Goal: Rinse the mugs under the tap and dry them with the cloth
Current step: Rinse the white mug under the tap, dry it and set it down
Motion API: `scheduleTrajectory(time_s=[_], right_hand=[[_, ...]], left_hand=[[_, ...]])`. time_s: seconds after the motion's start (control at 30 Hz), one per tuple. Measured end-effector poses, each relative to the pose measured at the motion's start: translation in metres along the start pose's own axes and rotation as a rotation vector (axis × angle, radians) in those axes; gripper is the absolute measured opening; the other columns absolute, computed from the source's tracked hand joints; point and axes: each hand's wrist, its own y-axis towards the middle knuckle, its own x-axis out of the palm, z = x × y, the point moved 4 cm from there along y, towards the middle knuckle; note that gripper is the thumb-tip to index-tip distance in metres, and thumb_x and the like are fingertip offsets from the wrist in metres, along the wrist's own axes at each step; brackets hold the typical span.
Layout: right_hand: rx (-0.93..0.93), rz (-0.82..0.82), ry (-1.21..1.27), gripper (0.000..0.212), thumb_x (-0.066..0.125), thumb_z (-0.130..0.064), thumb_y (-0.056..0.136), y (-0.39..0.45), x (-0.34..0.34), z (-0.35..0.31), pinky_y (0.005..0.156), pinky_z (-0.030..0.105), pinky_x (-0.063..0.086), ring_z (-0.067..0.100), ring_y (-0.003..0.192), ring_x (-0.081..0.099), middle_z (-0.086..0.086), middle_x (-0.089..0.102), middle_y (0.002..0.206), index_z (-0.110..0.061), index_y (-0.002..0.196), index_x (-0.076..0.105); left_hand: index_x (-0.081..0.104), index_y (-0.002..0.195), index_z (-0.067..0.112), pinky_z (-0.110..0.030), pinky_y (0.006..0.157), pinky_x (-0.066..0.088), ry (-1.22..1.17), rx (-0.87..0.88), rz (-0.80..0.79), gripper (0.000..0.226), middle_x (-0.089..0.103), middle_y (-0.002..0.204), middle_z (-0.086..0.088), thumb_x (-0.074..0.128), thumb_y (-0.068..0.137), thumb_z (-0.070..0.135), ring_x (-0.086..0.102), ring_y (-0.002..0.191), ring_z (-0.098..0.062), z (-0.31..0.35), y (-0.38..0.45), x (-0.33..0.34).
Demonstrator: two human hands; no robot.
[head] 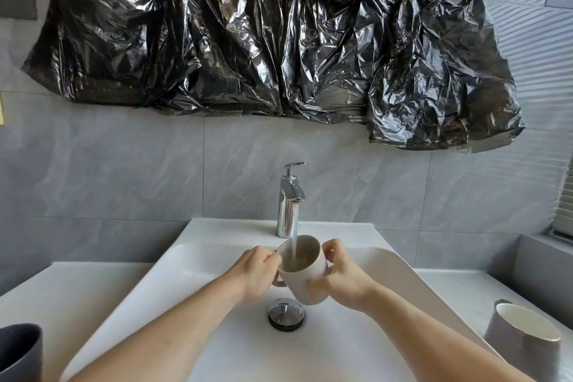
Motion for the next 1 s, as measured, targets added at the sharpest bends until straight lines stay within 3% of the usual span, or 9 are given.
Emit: scheduleTrajectory(time_s=[0.1, 0.23, 0.3, 0.4, 0.47, 0.63, 0.77, 0.9, 1.0], right_hand=[[-0.002, 0.032, 0.106, 0.071, 0.075, -0.024, 0.049, 0.0, 0.0, -0.005, 0.066, 0.026, 0.052, 0.022, 0.092, 0.059, 0.014, 0.057, 0.124, -0.019, 0.111, 0.041], [0.018, 0.056, 0.244, 0.065, 0.071, -0.02, 0.054, -0.005, -0.003, -0.013, 0.057, 0.018, 0.047, 0.015, 0.078, 0.06, 0.01, 0.063, 0.113, -0.017, 0.115, 0.05], [0.034, 0.033, 0.275, 0.064, 0.073, -0.026, 0.056, -0.008, -0.004, -0.016, 0.065, 0.022, 0.043, 0.014, 0.078, 0.059, 0.005, 0.067, 0.111, -0.021, 0.117, 0.055], [0.062, -0.004, 0.3, 0.068, 0.08, -0.036, 0.06, -0.009, -0.002, -0.015, 0.089, 0.035, 0.05, 0.02, 0.101, 0.066, 0.003, 0.07, 0.121, -0.029, 0.124, 0.059], [0.077, -0.021, 0.307, 0.072, 0.085, -0.035, 0.063, -0.01, 0.0, -0.013, 0.104, 0.044, 0.055, 0.023, 0.112, 0.069, 0.006, 0.068, 0.124, -0.03, 0.129, 0.057], [0.111, -0.037, 0.445, 0.066, 0.091, -0.019, 0.078, -0.009, 0.005, -0.011, 0.08, 0.033, 0.064, 0.027, 0.105, 0.076, 0.015, 0.065, 0.131, -0.022, 0.131, 0.053], [0.117, -0.063, 0.411, 0.059, 0.092, -0.036, 0.077, -0.011, 0.011, -0.013, 0.07, 0.026, 0.06, 0.017, 0.072, 0.071, 0.011, 0.07, 0.113, -0.028, 0.121, 0.054], [0.111, -0.032, 0.423, 0.058, 0.084, -0.043, 0.084, -0.008, 0.013, -0.014, 0.062, 0.026, 0.053, 0.019, 0.063, 0.063, 0.01, 0.067, 0.098, -0.015, 0.126, 0.055], [0.118, -0.008, 0.427, 0.063, 0.077, -0.05, 0.089, -0.004, 0.012, -0.012, 0.061, 0.027, 0.046, 0.024, 0.063, 0.061, 0.014, 0.07, 0.091, -0.008, 0.129, 0.052]], left_hand=[[0.054, 0.062, 0.015, -0.029, 0.058, 0.042, -0.076, -0.04, -0.003, 0.032, 0.064, 0.063, 0.004, 0.037, 0.083, 0.032, 0.052, 0.048, -0.008, 0.001, -0.001, 0.002], [0.061, 0.073, 0.005, -0.03, 0.06, 0.045, -0.171, -0.142, 0.002, 0.043, 0.069, 0.069, -0.01, 0.034, 0.102, 0.02, 0.047, 0.047, -0.02, -0.002, 0.002, 0.003], [0.056, 0.07, 0.008, -0.028, 0.054, 0.041, -0.313, -0.182, -0.02, 0.044, 0.06, 0.062, -0.007, 0.039, 0.105, 0.027, 0.037, 0.042, -0.019, -0.002, 0.001, 0.004], [0.052, 0.061, 0.017, -0.024, 0.047, 0.032, -0.522, -0.263, -0.028, 0.051, 0.05, 0.06, -0.005, 0.055, 0.101, 0.049, 0.026, 0.043, -0.016, -0.001, -0.004, 0.005], [0.051, 0.063, 0.018, -0.023, 0.048, 0.029, -0.566, -0.312, -0.039, 0.049, 0.049, 0.06, -0.005, 0.056, 0.101, 0.049, 0.023, 0.046, -0.016, -0.002, -0.004, 0.007], [0.048, 0.063, 0.013, -0.019, 0.044, 0.026, -0.65, -0.422, -0.061, 0.035, 0.051, 0.06, -0.007, 0.033, 0.095, 0.012, 0.025, 0.04, -0.013, -0.005, -0.006, 0.007], [0.056, 0.068, 0.012, -0.02, 0.048, 0.033, -0.512, -0.423, -0.033, 0.033, 0.062, 0.06, -0.006, 0.033, 0.091, 0.014, 0.031, 0.039, -0.015, -0.009, -0.005, 0.003], [0.063, 0.074, 0.013, -0.025, 0.049, 0.05, -0.198, -0.334, 0.084, 0.039, 0.069, 0.069, -0.003, 0.038, 0.097, 0.032, 0.051, 0.046, -0.02, -0.007, -0.002, -0.008], [0.062, 0.082, 0.017, -0.035, 0.075, 0.059, 0.029, -0.213, 0.266, 0.042, 0.071, 0.091, -0.005, 0.04, 0.102, 0.047, 0.068, 0.083, -0.029, -0.001, -0.001, -0.019]])
